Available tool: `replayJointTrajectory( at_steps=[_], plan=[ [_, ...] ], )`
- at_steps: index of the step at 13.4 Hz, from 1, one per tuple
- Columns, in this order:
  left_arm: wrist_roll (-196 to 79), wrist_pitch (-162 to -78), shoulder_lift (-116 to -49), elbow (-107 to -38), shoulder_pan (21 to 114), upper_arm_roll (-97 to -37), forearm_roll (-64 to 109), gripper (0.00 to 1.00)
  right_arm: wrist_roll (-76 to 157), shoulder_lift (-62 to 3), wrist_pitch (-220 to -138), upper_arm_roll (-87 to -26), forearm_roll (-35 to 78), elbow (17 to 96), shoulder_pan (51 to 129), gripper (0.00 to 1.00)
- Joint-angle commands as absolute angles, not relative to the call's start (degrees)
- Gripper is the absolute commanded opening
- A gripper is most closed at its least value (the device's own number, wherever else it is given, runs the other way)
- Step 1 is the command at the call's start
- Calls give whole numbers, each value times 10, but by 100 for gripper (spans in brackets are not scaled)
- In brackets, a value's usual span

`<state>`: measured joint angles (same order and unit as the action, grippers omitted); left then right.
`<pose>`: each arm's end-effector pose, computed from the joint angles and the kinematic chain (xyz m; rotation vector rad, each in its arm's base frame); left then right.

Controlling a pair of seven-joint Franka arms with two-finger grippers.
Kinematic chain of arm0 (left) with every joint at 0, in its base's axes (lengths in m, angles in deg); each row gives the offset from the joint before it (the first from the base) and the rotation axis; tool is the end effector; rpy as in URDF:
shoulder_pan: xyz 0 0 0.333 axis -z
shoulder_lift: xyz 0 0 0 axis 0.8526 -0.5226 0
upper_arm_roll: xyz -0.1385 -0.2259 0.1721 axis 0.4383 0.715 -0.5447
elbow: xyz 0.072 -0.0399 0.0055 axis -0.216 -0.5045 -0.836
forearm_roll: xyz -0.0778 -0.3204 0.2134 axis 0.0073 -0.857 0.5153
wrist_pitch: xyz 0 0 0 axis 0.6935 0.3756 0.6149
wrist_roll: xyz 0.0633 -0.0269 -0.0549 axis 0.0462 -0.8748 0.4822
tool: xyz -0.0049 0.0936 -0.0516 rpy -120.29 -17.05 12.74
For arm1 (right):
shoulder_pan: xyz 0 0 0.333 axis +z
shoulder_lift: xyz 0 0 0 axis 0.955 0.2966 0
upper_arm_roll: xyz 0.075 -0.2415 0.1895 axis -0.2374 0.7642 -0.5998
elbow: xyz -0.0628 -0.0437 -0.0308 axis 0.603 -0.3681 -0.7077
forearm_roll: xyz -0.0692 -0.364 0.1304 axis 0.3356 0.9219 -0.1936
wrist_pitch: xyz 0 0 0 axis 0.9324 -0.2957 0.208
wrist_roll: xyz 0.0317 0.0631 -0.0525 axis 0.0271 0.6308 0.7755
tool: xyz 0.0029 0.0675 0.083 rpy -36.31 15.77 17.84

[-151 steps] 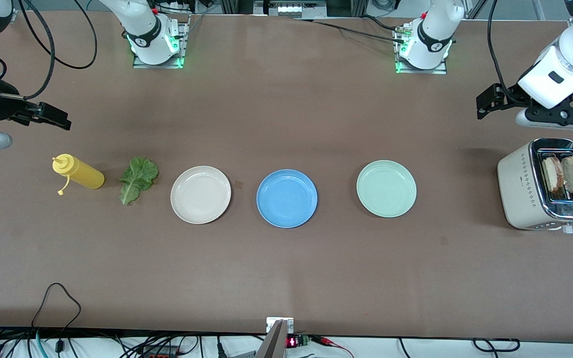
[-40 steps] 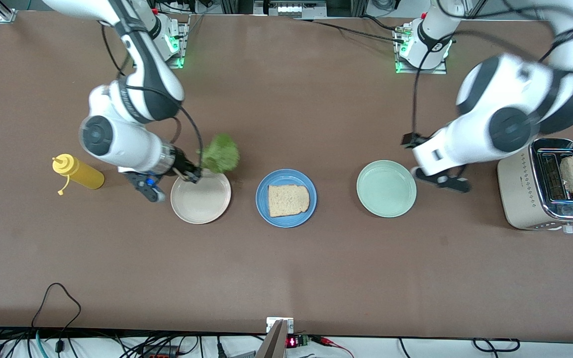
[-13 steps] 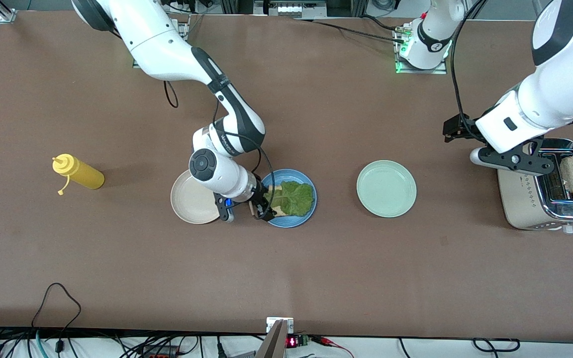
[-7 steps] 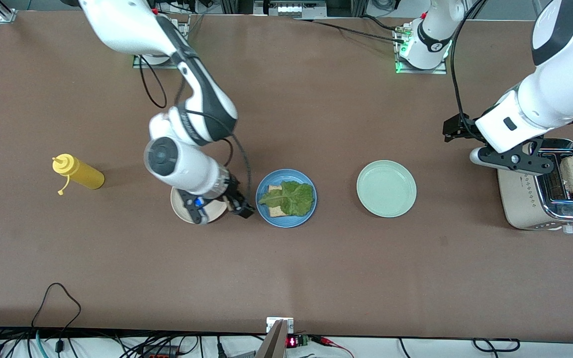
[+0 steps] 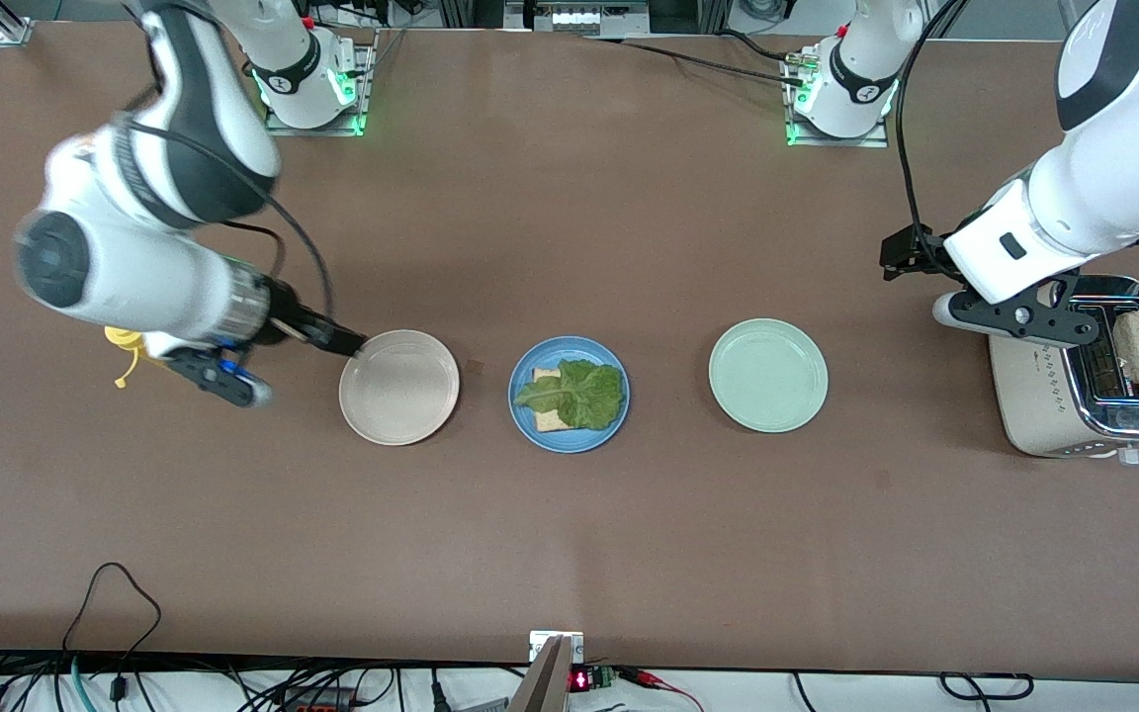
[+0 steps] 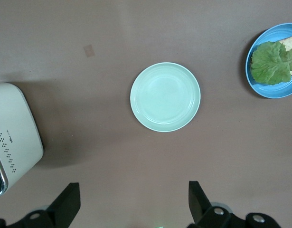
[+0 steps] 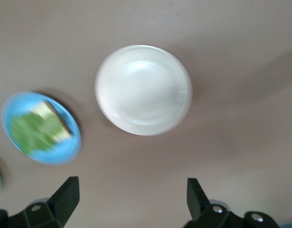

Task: Make sandwich in blue plate with both arms
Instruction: 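Move the right gripper to the yellow mustard bottle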

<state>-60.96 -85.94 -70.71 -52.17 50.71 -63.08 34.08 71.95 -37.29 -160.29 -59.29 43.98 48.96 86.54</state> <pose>0.5951 -0.1205 0.5712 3.1001 -0.2789 -0.2565 0.6083 0.1447 0.4625 -2.9182 0.4802 0.3702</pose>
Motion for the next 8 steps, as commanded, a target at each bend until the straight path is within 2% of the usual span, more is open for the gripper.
replayJointTrajectory(
  at_steps=[1, 4, 8],
  plan=[
    [-608, -847, -702, -517, 505, -628, 350, 100, 530, -474, -1577, -603, 457, 592, 782, 100],
    [-608, -844, -702, -517, 505, -629, 350, 100, 360, -521, -1578, -603, 493, 649, 708, 100],
    [-608, -843, -702, -517, 503, -629, 350, 100, 153, -521, -1582, -603, 496, 661, 613, 100]
  ],
)
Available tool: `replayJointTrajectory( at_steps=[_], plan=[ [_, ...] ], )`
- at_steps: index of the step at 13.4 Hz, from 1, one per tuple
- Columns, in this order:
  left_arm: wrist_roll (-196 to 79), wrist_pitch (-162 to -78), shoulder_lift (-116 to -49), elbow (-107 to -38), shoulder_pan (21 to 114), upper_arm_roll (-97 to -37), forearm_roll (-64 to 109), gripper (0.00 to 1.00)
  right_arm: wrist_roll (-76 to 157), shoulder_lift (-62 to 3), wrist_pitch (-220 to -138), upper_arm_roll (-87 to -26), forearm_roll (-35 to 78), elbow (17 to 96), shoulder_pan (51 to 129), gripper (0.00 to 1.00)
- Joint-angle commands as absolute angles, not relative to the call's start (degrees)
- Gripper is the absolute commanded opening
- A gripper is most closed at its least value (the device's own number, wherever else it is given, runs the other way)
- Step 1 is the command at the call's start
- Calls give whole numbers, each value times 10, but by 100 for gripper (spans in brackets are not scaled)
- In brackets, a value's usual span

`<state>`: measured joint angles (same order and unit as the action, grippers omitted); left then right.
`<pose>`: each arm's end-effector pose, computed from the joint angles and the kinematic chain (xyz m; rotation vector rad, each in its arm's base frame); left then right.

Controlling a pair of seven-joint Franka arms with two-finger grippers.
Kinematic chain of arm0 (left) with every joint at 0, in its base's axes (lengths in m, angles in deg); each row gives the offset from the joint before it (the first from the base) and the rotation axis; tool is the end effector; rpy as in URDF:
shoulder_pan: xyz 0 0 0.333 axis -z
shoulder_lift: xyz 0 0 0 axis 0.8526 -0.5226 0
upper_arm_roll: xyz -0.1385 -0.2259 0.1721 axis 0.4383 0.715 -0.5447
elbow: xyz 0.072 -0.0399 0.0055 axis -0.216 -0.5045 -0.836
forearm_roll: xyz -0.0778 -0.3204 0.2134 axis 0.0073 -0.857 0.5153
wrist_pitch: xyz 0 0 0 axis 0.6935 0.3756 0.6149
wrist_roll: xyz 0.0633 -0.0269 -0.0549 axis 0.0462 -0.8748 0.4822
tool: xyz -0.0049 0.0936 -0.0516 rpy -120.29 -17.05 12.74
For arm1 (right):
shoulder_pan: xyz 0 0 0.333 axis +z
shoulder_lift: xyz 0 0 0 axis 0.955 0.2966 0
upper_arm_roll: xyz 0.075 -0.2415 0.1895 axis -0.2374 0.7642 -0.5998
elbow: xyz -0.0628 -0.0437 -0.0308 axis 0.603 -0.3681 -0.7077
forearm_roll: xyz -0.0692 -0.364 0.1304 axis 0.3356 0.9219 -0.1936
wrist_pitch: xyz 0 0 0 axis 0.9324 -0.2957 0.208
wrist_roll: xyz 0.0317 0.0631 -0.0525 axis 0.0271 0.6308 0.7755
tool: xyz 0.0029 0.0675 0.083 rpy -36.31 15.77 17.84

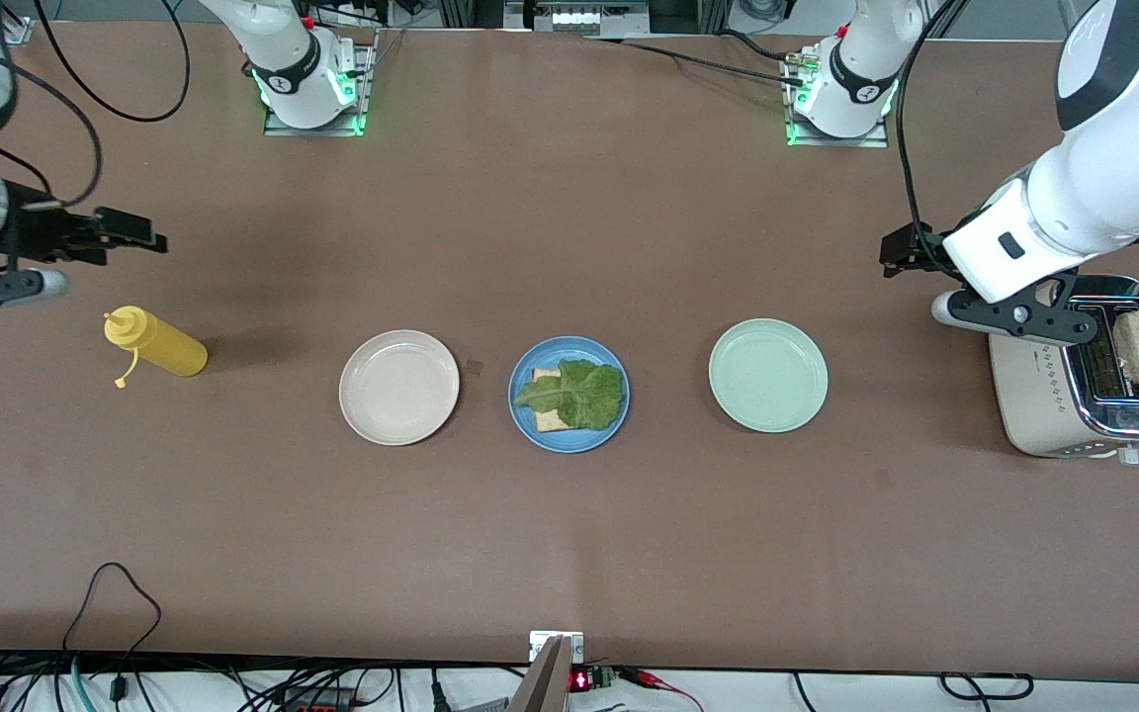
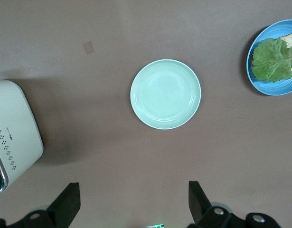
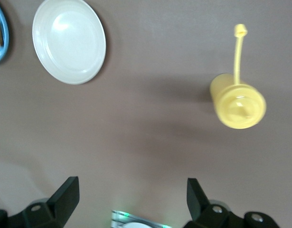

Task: Make sandwich in blue plate with both arms
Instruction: 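Move the right gripper to the yellow mustard bottle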

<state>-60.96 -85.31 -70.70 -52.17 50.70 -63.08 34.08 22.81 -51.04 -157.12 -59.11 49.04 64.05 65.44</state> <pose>0.5937 -0.1201 0.5706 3.1005 -0.2790 -0.2732 0.5362 -0.0811 0.4783 -2.8877 -0.2602 0.3026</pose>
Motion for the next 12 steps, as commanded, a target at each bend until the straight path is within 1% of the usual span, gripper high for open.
replayJointTrajectory(
  at_steps=[1, 3, 8, 10, 12],
  plan=[
    [-608, -843, -702, -517, 503, -629, 350, 100, 110, -518, -1586, -603, 500, 663, 594, 100],
    [-610, -843, -702, -517, 498, -629, 350, 100, 21, -510, -1609, -603, 503, 671, 561, 100],
    [-612, -843, -702, -518, 492, -628, 349, 100, -227, -467, -1719, -602, 488, 698, 489, 100],
    [-613, -843, -702, -518, 492, -628, 349, 100, -308, -442, -1741, -602, 450, 699, 468, 100],
    [-614, -843, -702, -518, 492, -628, 349, 100, -434, -411, -1766, -602, 385, 698, 446, 100]
  ],
)
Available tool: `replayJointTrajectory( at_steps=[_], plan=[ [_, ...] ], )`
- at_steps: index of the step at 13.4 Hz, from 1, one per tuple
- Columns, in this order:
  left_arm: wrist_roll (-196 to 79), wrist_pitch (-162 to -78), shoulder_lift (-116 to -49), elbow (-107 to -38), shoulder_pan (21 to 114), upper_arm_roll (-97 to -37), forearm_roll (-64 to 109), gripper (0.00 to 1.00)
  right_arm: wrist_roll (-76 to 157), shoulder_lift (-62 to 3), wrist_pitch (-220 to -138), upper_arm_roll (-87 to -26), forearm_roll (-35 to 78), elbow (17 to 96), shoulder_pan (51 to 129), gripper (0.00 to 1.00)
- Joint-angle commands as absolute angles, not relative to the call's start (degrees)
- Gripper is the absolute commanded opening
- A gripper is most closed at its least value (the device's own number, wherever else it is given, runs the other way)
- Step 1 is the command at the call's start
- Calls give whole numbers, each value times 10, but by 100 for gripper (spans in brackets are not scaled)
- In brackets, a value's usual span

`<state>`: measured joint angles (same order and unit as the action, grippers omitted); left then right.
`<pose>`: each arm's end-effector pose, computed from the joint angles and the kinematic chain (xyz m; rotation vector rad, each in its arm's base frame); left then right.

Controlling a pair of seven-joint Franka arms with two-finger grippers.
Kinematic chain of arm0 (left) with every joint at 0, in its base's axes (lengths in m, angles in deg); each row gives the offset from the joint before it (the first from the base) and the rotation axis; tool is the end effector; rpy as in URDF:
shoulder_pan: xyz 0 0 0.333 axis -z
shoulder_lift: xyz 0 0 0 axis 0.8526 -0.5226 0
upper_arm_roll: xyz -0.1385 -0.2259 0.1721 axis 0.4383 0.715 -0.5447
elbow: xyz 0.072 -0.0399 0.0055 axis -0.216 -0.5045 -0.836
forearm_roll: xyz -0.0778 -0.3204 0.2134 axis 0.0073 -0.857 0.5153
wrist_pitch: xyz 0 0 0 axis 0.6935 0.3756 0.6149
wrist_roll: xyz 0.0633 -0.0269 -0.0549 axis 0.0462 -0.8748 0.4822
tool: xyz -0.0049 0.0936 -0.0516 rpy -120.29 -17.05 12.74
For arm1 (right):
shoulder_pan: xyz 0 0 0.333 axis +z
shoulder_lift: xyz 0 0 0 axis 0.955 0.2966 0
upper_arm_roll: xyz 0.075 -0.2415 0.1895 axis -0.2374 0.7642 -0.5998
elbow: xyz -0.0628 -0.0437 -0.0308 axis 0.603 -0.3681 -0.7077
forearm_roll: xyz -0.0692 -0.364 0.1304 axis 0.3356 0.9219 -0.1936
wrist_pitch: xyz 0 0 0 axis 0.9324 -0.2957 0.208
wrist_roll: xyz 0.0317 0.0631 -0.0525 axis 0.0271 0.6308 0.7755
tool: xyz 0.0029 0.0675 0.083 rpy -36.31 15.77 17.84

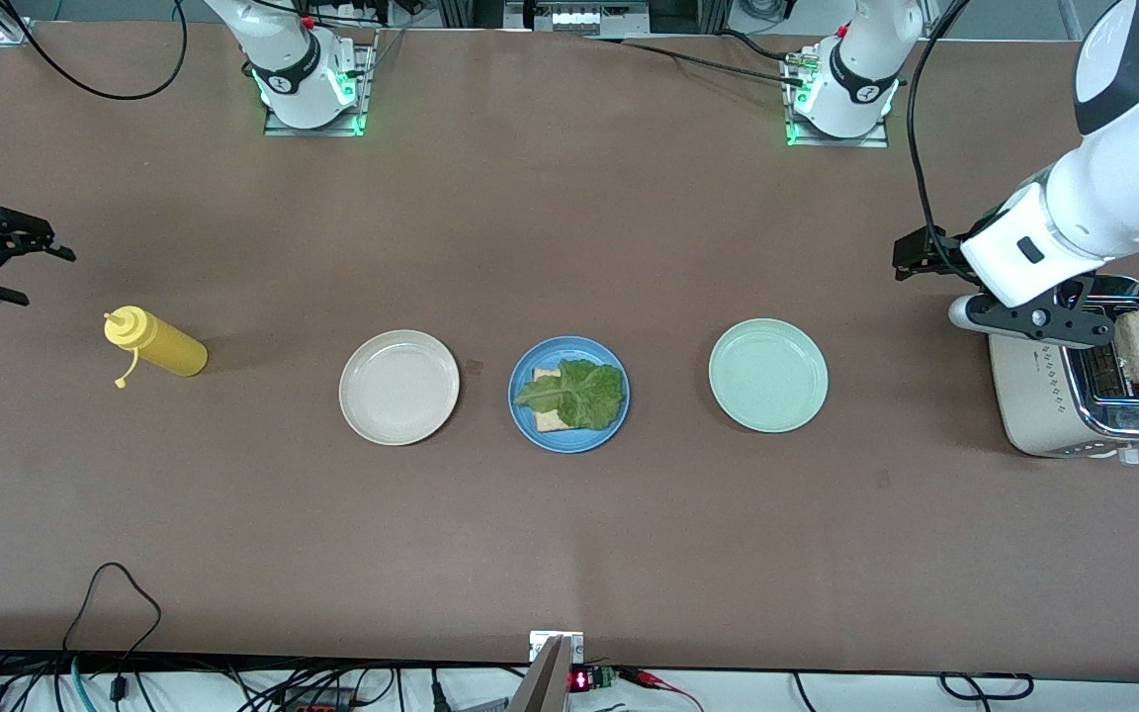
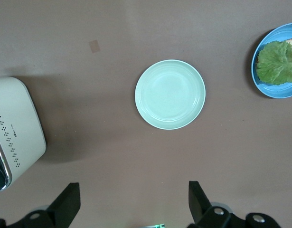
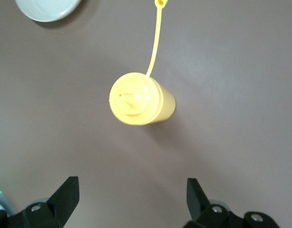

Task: Make sandwich in blue plate with both arms
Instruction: 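Move the right gripper to the yellow mustard bottle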

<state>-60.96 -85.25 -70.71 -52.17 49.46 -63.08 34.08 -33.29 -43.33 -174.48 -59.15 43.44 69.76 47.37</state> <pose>0.5961 -0.1072 0.5704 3.1014 -0.2453 -0.2747 0.5120 -0.2557 0.3783 -2.6481 -1.0561 -0.0956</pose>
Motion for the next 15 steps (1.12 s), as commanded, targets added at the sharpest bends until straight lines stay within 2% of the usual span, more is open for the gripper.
replayJointTrajectory(
  at_steps=[1, 7, 10, 15],
  plan=[
    [-614, -843, -702, -518, 492, -628, 349, 100, -494, -396, -1771, -602, 349, 698, 436, 100],
    [-616, -843, -702, -518, 488, -628, 349, 100, -757, -312, -1761, -602, 179, 688, 386, 100],
    [-616, -843, -702, -518, 488, -628, 349, 100, -821, -278, -1709, -602, 103, 683, 360, 100],
    [-615, -843, -702, -519, 487, -628, 349, 100, -911, -227, -1650, -602, 58, 651, 337, 100]
  ],
)
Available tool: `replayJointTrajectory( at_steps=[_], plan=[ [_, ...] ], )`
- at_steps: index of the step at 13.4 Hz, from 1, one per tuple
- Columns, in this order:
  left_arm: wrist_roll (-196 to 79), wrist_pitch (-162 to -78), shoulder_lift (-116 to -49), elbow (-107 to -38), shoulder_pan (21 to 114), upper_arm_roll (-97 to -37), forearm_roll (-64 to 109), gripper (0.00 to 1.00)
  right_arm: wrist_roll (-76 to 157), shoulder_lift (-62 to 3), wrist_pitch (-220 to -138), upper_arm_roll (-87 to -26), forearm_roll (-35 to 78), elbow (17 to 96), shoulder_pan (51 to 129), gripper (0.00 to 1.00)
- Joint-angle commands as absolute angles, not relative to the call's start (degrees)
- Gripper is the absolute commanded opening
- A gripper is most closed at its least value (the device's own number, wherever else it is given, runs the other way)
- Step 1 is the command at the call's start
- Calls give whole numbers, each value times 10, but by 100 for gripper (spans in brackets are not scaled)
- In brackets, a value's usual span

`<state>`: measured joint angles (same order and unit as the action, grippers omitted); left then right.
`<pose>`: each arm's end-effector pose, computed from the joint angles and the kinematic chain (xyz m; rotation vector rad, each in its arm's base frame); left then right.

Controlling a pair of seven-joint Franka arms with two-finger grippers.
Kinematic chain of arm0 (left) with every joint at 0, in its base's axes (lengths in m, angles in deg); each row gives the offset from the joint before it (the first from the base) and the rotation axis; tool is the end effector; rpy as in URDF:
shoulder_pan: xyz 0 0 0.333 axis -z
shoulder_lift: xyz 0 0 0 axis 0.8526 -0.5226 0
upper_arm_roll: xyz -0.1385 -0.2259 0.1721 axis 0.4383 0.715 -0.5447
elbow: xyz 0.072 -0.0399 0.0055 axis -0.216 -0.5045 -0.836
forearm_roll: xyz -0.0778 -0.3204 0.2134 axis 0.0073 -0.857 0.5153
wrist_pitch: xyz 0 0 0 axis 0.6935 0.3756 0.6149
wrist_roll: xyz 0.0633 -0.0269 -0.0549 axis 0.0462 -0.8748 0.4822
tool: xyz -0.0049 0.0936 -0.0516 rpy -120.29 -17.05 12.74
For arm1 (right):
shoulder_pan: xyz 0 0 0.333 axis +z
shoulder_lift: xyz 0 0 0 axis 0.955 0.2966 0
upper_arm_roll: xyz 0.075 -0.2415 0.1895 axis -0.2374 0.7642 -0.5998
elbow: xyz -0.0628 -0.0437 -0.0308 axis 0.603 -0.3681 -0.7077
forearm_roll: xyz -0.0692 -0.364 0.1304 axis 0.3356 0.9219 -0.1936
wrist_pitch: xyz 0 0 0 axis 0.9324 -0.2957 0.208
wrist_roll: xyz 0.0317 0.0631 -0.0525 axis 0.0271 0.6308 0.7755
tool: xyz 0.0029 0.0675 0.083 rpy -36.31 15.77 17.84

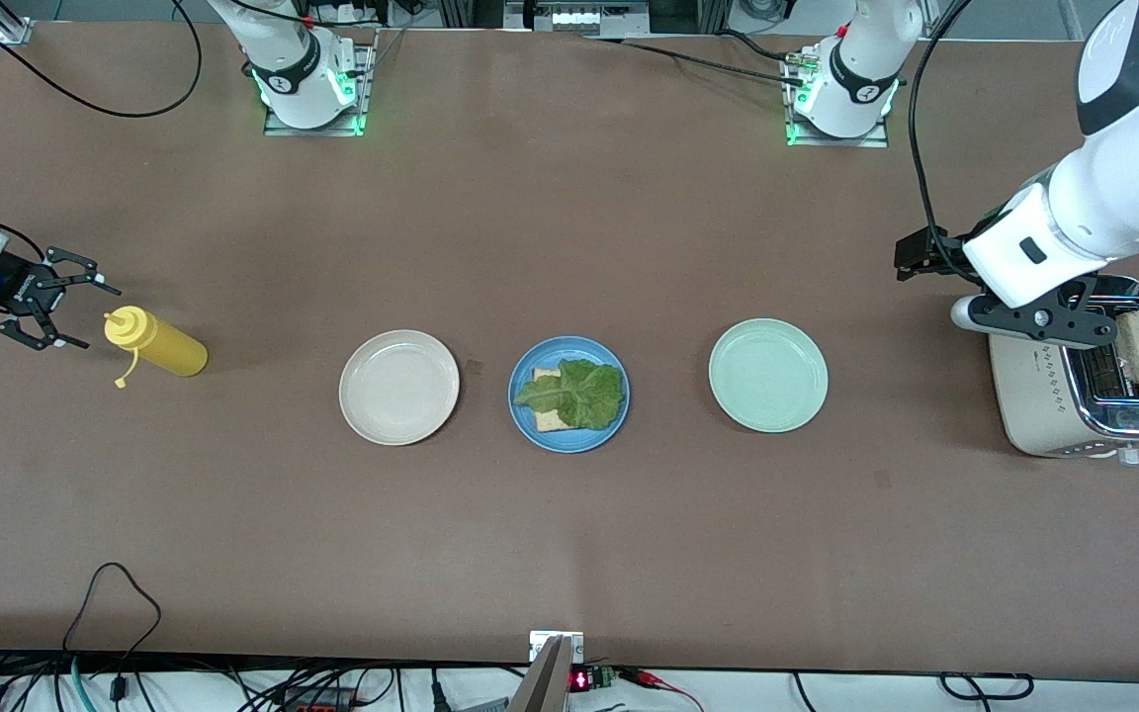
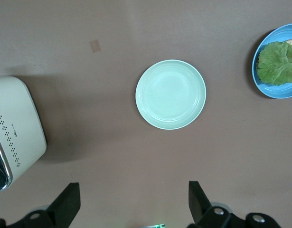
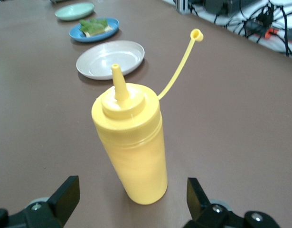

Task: Make sandwich in blue plate with both arms
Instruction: 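Close the right gripper around the mustard bottle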

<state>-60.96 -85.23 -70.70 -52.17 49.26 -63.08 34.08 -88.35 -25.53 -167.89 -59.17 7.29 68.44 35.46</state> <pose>0.5964 -0.1051 0.5705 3.1016 -0.2399 -0.2749 0.4783 -0.3204 0.2245 -2.0300 -1.2787 -0.9201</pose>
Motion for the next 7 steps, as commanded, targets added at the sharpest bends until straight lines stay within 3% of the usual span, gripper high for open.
replayJointTrajectory(
  at_steps=[1, 7],
  plan=[
    [-615, -843, -702, -519, 488, -628, 349, 100, -923, -219, -1641, -602, 56, 643, 336, 100],
    [-616, -842, -702, -519, 487, -628, 349, 100, -974, -148, -1614, -604, 41, 628, 329, 100]
  ],
)
